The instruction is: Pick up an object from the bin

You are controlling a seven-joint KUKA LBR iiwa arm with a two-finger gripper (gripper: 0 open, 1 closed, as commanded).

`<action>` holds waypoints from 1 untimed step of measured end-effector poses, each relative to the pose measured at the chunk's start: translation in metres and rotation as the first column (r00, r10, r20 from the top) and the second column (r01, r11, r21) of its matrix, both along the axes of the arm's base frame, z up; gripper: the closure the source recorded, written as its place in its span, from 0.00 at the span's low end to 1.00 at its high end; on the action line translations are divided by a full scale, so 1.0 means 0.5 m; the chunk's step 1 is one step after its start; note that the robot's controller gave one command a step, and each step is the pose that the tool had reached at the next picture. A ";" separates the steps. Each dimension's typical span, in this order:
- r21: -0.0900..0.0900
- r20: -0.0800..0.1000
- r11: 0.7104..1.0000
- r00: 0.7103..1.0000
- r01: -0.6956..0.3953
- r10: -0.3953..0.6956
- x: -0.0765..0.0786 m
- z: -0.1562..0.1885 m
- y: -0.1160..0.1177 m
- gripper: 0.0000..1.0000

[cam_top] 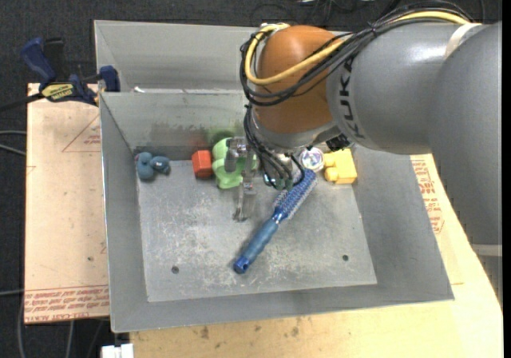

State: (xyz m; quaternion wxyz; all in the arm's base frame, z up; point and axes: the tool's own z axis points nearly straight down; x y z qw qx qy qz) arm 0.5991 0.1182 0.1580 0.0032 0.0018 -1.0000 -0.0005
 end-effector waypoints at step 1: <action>0.000 -0.002 0.981 0.981 -0.195 0.195 -0.177 -0.183 -0.125 0.00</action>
Offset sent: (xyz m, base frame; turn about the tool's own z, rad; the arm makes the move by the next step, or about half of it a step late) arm -0.0855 -0.0608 -0.0880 -0.2002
